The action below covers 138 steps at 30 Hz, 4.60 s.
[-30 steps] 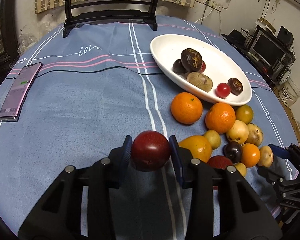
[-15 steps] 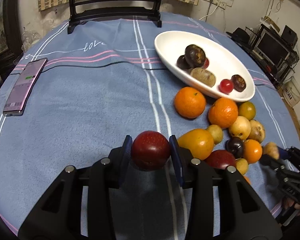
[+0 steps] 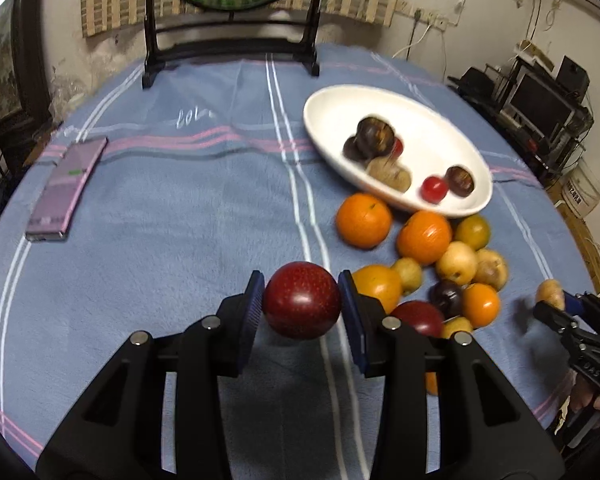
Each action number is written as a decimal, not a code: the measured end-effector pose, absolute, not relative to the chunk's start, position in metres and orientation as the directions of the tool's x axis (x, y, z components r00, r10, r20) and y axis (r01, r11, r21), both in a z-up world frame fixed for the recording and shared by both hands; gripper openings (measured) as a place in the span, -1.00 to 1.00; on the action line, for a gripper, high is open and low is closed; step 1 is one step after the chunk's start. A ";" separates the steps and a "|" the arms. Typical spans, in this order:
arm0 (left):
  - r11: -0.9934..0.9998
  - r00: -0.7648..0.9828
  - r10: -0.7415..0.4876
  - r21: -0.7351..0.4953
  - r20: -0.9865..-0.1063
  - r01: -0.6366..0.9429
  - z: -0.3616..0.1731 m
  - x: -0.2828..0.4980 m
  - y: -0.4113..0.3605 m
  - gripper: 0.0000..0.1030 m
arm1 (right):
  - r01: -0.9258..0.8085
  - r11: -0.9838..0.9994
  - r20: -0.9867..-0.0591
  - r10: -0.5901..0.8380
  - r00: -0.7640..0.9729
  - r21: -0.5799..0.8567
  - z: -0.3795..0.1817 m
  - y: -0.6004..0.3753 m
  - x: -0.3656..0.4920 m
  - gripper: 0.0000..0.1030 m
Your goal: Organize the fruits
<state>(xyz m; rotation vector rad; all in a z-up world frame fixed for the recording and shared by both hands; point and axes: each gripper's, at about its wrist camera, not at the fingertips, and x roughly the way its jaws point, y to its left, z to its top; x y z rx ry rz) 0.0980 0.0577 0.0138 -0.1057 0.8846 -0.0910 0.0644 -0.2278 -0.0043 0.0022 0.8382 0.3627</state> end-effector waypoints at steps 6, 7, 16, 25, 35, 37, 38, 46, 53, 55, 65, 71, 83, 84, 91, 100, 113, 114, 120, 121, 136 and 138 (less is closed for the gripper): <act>0.985 0.664 -0.172 -0.130 -0.728 0.113 0.043 0.104 0.034 -0.25 | -0.331 0.935 -0.698 0.319 0.641 0.123 0.013 -0.222 0.075 -0.23; 0.984 0.666 -0.176 -0.125 -0.725 0.124 0.045 0.107 0.029 -0.25 | -0.335 0.935 -0.693 0.319 0.646 0.118 0.016 -0.221 0.078 -0.23; 0.974 0.661 -0.215 -0.112 -0.719 0.195 0.058 0.162 -0.020 -0.24 | -0.384 0.921 -0.651 0.329 0.684 0.062 0.044 -0.199 0.122 -0.23; 0.975 0.615 -0.220 -0.142 -0.757 0.173 0.042 0.231 -0.047 -0.24 | -0.353 0.935 -0.693 0.272 0.668 0.028 0.027 -0.186 0.192 -0.24; 0.975 0.569 -0.219 -0.151 -0.793 0.165 0.012 0.282 -0.067 -0.03 | -0.332 0.942 -0.702 0.267 0.660 0.046 0.003 -0.185 0.225 0.20; 0.970 0.565 -0.242 -0.181 -0.789 0.163 0.013 0.285 -0.067 0.14 | -0.344 0.937 -0.700 0.283 0.656 0.056 0.003 -0.186 0.224 0.21; 0.970 0.564 -0.243 -0.188 -0.790 0.154 0.016 0.285 -0.066 0.17 | -0.347 0.936 -0.702 0.285 0.653 0.058 0.004 -0.187 0.224 0.21; 0.979 0.634 -0.199 -0.117 -0.748 0.169 0.049 0.244 -0.060 0.67 | -0.330 0.942 -0.708 0.277 0.649 0.066 0.015 -0.199 0.205 0.21; 0.986 0.678 -0.162 -0.089 -0.717 0.141 0.061 0.195 -0.047 0.82 | -0.299 0.952 -0.703 0.257 0.664 0.066 0.019 -0.215 0.168 0.21; 0.986 0.659 -0.165 -0.097 -0.734 0.138 0.056 0.184 -0.044 0.83 | -0.283 0.956 -0.702 0.255 0.665 0.079 0.019 -0.220 0.158 0.21; 0.994 0.662 -0.108 -0.060 -0.742 0.096 0.050 0.123 -0.016 0.84 | -0.233 0.969 -0.703 0.219 0.677 0.077 0.017 -0.240 0.104 0.22; 0.994 0.658 -0.103 -0.054 -0.746 0.094 0.044 0.093 -0.007 0.85 | -0.253 0.964 -0.710 0.234 0.664 0.081 0.009 -0.233 0.075 0.22; 0.989 0.577 -0.125 -0.058 -0.807 0.134 0.003 0.047 -0.016 0.85 | -0.281 0.956 -0.734 0.249 0.632 0.082 -0.014 -0.221 0.049 0.22; 0.990 0.571 -0.123 -0.056 -0.812 0.133 -0.001 0.047 -0.017 0.85 | -0.281 0.955 -0.730 0.259 0.633 0.095 -0.014 -0.222 0.049 0.22; 0.987 0.550 -0.130 -0.057 -0.825 0.148 -0.013 0.049 -0.027 0.82 | -0.284 0.949 -0.722 0.291 0.628 0.136 -0.018 -0.223 0.048 0.23; 0.970 0.494 -0.191 -0.085 -0.848 0.229 -0.025 0.055 -0.048 -0.23 | -0.347 0.925 -0.723 0.344 0.599 0.153 -0.017 -0.214 0.044 0.22; 0.968 0.530 -0.238 -0.154 -0.814 0.198 -0.002 0.044 -0.007 -0.23 | -0.369 0.922 -0.782 0.315 0.538 0.117 -0.025 -0.177 0.059 0.22; 0.968 0.533 -0.238 -0.156 -0.812 0.194 -0.002 0.044 -0.004 -0.23 | -0.363 0.925 -0.787 0.305 0.537 0.111 -0.026 -0.175 0.062 0.22; 0.965 0.534 -0.260 -0.190 -0.805 0.183 -0.005 0.043 0.012 -0.23 | -0.351 0.930 -0.796 0.291 0.531 0.106 -0.028 -0.162 0.075 -0.07; 0.964 0.533 -0.262 -0.193 -0.805 0.182 -0.007 0.043 0.014 -0.23 | -0.347 0.932 -0.799 0.289 0.528 0.107 -0.029 -0.159 0.079 -0.08; 0.960 0.520 -0.280 -0.228 -0.807 0.163 -0.012 0.048 0.028 -0.23 | -0.366 0.925 -0.797 0.297 0.526 0.104 -0.026 -0.149 0.085 -0.30; 0.961 0.523 -0.276 -0.223 -0.806 0.164 -0.010 0.047 0.026 -0.23 | -0.375 0.921 -0.785 0.309 0.537 0.106 -0.021 -0.152 0.080 -0.30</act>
